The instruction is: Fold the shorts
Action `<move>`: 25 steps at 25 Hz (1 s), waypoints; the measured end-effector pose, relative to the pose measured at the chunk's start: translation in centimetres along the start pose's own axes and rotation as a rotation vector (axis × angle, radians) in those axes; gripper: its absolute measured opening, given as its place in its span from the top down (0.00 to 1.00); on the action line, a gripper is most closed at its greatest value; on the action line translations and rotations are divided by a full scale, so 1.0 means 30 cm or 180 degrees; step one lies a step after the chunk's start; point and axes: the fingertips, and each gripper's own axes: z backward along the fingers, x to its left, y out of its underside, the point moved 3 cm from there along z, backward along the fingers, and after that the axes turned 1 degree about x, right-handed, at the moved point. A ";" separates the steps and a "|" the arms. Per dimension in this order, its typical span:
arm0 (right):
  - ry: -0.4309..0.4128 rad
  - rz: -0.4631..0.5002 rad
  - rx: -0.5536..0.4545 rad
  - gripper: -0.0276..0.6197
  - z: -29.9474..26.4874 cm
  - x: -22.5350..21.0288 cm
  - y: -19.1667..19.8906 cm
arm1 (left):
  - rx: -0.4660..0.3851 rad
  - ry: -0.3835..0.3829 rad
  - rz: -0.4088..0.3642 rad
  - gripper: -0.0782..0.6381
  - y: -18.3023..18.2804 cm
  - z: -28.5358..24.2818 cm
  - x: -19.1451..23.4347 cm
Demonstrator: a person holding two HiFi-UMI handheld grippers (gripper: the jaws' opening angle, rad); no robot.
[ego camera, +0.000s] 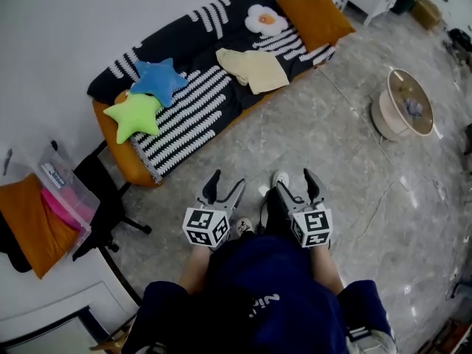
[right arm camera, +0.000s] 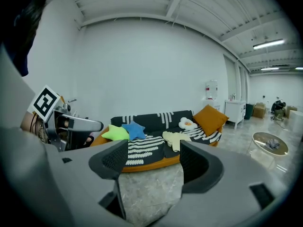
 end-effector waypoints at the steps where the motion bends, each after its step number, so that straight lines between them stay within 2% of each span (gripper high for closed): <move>1: -0.0025 0.0002 0.0002 0.44 -0.018 -0.012 -0.001 | -0.0029 -0.0024 0.0036 0.45 -0.009 -0.015 0.006; 10: -0.0321 0.0003 0.0038 0.47 -0.280 -0.225 -0.072 | 0.0097 -0.0262 -0.0053 0.50 -0.088 -0.281 0.052; 15: -0.0592 0.0220 0.0173 0.47 -0.455 -0.376 -0.137 | 0.0260 -0.0337 -0.0214 0.51 -0.170 -0.506 0.050; 20: -0.0801 0.0260 0.0203 0.47 -0.602 -0.554 -0.207 | 0.0239 -0.0544 -0.0233 0.51 -0.241 -0.732 0.044; 25: -0.0943 0.0345 0.0229 0.47 -0.710 -0.710 -0.260 | 0.0253 -0.0571 -0.0200 0.51 -0.293 -0.921 0.008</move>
